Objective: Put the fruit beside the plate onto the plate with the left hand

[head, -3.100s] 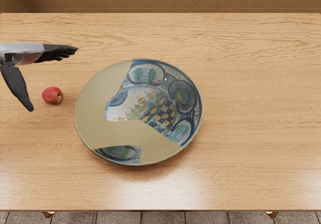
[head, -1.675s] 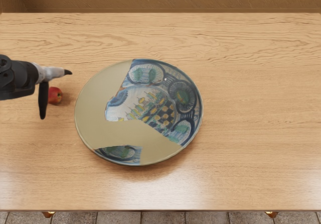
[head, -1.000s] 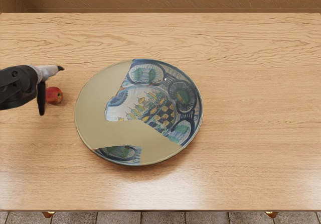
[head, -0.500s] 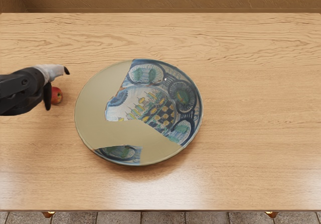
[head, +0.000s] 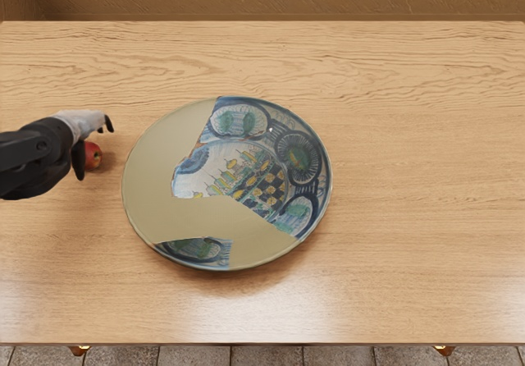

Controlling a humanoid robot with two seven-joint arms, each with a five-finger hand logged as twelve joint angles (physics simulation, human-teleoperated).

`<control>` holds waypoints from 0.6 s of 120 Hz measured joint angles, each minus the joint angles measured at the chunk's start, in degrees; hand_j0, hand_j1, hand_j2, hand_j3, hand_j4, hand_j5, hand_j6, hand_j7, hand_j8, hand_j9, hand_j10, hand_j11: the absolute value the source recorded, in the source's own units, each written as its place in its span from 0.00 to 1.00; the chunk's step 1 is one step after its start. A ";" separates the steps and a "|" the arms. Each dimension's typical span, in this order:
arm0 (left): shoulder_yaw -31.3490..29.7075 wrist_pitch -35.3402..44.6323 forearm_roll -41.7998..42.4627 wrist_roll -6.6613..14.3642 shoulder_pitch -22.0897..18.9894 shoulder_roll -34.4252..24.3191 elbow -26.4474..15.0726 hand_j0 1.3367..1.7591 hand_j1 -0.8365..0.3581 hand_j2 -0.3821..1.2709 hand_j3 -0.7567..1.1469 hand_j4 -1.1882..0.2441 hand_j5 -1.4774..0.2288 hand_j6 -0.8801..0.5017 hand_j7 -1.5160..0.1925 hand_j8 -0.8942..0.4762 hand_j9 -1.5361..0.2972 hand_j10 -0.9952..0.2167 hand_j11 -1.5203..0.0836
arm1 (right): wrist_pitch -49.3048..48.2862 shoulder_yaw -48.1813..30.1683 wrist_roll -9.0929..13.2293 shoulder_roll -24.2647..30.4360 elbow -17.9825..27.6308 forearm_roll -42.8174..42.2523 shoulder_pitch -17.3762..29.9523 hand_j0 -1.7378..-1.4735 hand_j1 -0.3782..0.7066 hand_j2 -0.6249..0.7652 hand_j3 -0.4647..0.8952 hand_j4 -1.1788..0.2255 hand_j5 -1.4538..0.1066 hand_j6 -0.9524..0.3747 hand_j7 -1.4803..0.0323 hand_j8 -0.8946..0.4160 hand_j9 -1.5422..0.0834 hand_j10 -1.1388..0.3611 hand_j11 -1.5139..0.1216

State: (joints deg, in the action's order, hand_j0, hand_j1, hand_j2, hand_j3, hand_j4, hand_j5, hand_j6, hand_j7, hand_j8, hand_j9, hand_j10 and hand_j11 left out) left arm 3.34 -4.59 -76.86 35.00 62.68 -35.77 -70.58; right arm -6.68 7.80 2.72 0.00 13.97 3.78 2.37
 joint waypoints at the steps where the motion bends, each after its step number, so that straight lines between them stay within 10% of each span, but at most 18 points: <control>1: -0.05 0.11 0.00 0.00 -0.01 0.00 0.00 0.76 0.70 0.27 0.40 0.62 0.64 0.42 0.66 0.43 0.63 0.58 0.71 | 0.00 0.00 0.00 0.00 0.00 0.00 0.00 0.30 0.04 0.45 0.34 0.83 0.92 0.71 0.97 0.67 0.94 0.75 0.92; 72: -3.55 6.24 -0.17 0.00 -1.01 0.18 0.17 0.76 0.62 0.28 0.40 0.57 0.58 0.36 0.60 0.38 0.57 0.51 0.65 | 0.00 0.00 0.00 0.00 0.07 0.00 0.00 0.30 0.04 0.45 0.34 0.83 0.92 0.71 0.97 0.67 0.94 0.75 0.92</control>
State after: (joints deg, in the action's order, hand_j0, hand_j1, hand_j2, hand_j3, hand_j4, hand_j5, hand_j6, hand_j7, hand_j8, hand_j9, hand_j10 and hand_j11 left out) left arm -0.21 1.65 -77.04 35.00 61.68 -35.59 -70.40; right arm -6.68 7.80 2.72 0.00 14.04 3.78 2.37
